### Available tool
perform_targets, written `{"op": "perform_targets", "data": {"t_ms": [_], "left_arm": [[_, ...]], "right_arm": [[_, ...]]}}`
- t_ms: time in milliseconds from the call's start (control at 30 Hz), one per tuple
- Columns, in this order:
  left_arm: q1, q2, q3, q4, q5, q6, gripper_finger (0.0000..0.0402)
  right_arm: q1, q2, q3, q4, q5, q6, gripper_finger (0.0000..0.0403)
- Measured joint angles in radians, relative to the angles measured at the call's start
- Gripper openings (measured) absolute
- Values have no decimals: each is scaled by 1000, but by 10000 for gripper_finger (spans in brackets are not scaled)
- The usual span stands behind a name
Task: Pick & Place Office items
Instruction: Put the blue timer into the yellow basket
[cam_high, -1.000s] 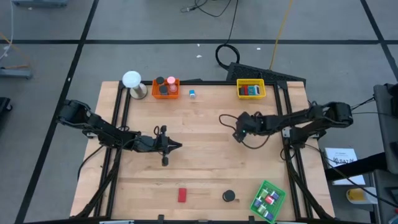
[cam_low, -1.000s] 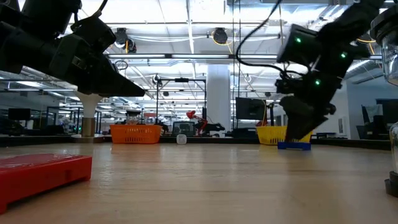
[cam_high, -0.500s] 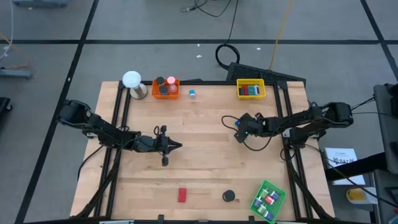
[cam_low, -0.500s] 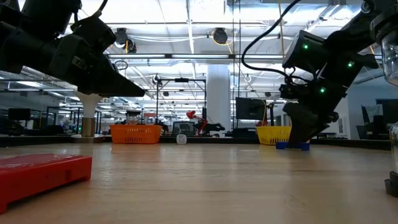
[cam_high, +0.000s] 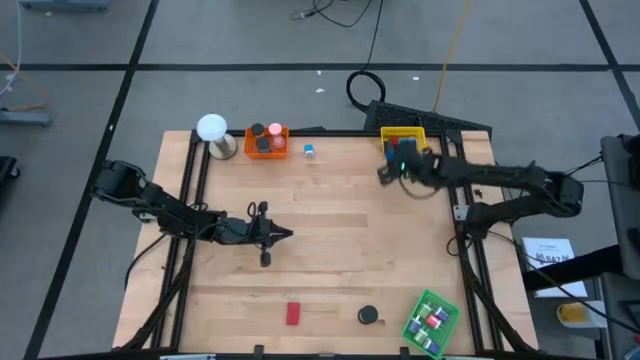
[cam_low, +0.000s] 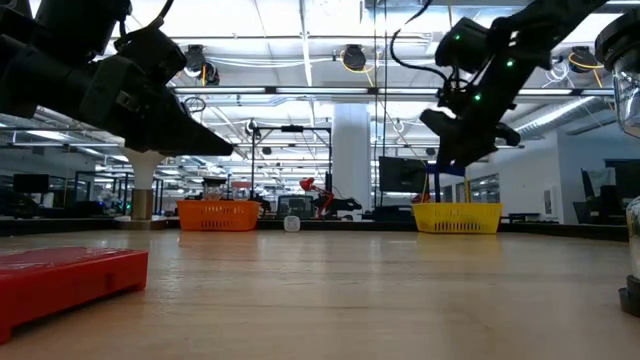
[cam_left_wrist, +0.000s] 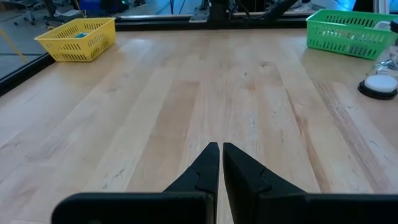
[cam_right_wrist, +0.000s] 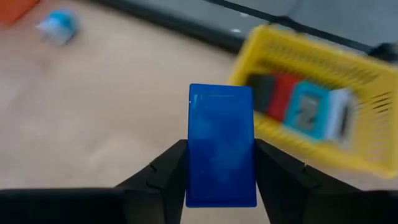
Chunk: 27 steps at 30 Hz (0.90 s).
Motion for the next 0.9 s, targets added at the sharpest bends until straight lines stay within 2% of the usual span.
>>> {"op": "perform_targets", "data": {"t_ms": [167, 300, 733, 900], "left_arm": [[0, 0, 0, 0, 0, 0, 26], [0, 0, 0, 0, 0, 0, 26], [0, 0, 0, 0, 0, 0, 26], [0, 0, 0, 0, 0, 0, 26]], "right_arm": [[-224, 48, 59, 20, -78, -69, 150], [-342, 114, 86, 48, -177, -65, 157], [-442, 315, 93, 210, -231, -27, 157], [-467, 334, 93, 218, -221, -39, 153]]}}
